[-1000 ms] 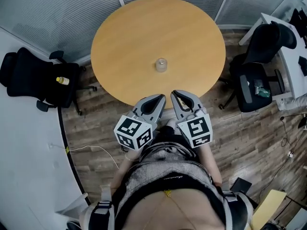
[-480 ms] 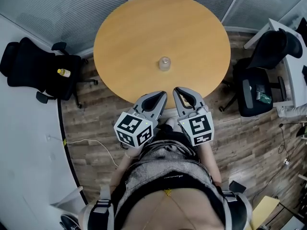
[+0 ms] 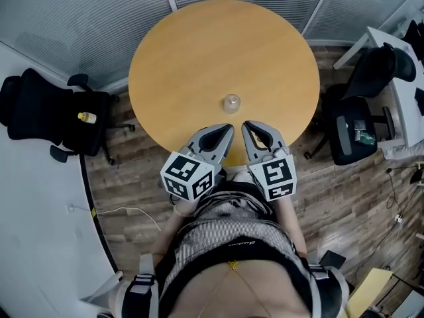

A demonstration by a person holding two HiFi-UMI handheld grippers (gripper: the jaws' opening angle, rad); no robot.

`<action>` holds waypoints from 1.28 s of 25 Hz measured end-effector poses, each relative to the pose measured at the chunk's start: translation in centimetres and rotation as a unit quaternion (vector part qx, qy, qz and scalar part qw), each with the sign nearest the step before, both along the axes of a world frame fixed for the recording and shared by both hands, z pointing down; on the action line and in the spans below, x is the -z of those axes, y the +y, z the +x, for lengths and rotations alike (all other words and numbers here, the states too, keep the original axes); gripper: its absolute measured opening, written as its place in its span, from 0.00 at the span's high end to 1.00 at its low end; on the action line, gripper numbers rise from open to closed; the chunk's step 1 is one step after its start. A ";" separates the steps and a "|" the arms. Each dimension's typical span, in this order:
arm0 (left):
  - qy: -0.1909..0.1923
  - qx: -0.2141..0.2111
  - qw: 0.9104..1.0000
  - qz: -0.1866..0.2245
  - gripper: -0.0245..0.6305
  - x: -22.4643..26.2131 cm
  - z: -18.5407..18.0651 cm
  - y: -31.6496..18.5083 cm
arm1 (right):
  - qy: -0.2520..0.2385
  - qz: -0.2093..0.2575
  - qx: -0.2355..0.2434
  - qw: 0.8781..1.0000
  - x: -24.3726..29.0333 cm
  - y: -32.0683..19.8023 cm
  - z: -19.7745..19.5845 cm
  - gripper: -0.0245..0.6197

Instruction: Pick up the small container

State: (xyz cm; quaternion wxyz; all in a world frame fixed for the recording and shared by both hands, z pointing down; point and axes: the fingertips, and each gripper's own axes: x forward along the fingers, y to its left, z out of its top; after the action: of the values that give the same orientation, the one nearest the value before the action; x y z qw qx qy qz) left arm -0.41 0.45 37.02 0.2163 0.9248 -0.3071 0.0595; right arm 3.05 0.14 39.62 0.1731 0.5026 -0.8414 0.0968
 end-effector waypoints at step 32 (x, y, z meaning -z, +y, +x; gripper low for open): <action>0.010 -0.029 0.999 -0.034 0.95 -2.8 -4.7 -7.0 | -0.014 -0.019 -0.041 0.999 -1.9 -7.5 -3.8 0.92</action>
State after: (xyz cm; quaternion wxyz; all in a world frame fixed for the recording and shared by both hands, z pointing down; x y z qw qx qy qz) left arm -5.09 -6.52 39.81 0.2484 0.9262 -0.2757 0.0672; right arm -0.77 -7.37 41.54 0.1672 0.5318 -0.8205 0.1269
